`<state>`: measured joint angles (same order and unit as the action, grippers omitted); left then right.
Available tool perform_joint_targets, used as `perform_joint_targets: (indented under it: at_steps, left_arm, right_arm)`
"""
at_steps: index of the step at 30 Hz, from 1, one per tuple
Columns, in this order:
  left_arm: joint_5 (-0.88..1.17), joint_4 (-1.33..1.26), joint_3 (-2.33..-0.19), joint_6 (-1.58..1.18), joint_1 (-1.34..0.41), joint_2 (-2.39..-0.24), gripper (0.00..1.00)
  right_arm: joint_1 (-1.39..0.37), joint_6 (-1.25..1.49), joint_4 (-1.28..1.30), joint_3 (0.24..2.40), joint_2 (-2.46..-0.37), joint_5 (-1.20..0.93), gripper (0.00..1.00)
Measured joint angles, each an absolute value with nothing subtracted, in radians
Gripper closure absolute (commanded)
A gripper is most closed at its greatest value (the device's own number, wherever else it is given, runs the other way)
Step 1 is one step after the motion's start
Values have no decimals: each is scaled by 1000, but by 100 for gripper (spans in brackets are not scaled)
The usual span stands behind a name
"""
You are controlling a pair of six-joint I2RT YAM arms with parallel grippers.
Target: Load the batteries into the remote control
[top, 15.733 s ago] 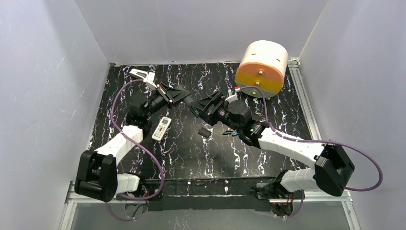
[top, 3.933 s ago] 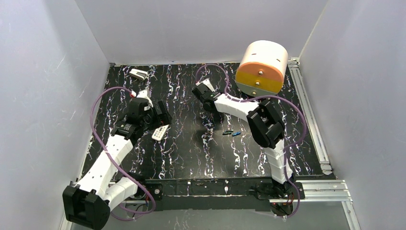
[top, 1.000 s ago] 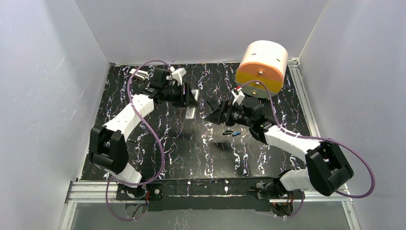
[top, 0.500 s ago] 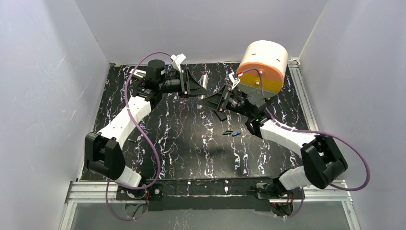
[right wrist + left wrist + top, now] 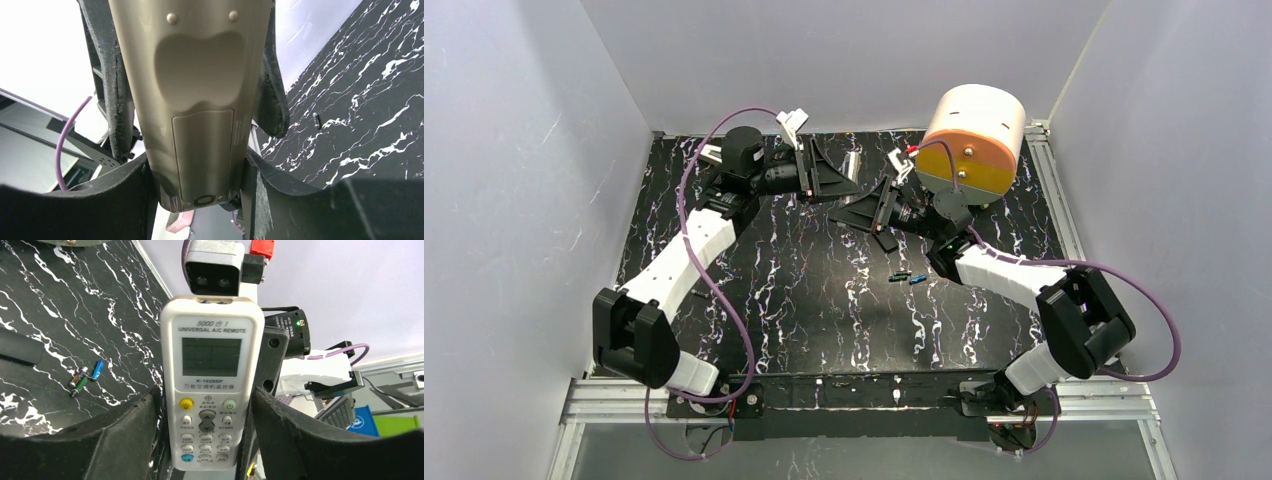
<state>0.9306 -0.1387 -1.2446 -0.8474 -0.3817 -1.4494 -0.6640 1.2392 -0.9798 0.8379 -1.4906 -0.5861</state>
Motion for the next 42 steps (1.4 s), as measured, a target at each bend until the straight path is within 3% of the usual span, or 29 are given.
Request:
perform_joint_targets:
  at_steps: [5, 11, 17, 20, 24, 31, 37, 39, 42]
  left_arm:
    - [874, -136, -1209, -849, -382, -1389, 16]
    - [717, 104, -1262, -730, -382, -1320, 13]
    - [632, 384, -1407, -637, -372, -1330, 19]
    - [627, 509, -1483, -586, -359, -1349, 27]
    - [646, 628, -1527, -529, -346, -1370, 38]
    - [670, 826, -1511, -424, -342, -1422, 44]
    - [747, 868, -1456, -395, -342, -1423, 67]
    - [767, 869, -1447, -394, -342, -1426, 67]
    - [776, 868, -1447, -392, -342, -1435, 59]
  right_arm:
    - [-664, 1076, -903, 849, -1489, -634, 72]
    - [-702, 536, -358, 1027, -1437, -566, 72]
    - [-747, 197, -72, 1046, -1379, -441, 72]
    - [-828, 66, 52, 1066, -1379, -328, 72]
    - [-932, -51, 133, 1078, -1379, -190, 72]
    - [-1003, -165, 185, 1100, -1381, -2, 72]
    - [-1024, -220, 186, 1115, -1389, 80, 72]
    - [-1032, -236, 186, 1117, -1397, 92, 72]
    - [-1039, -254, 186, 1117, -1402, 96, 72]
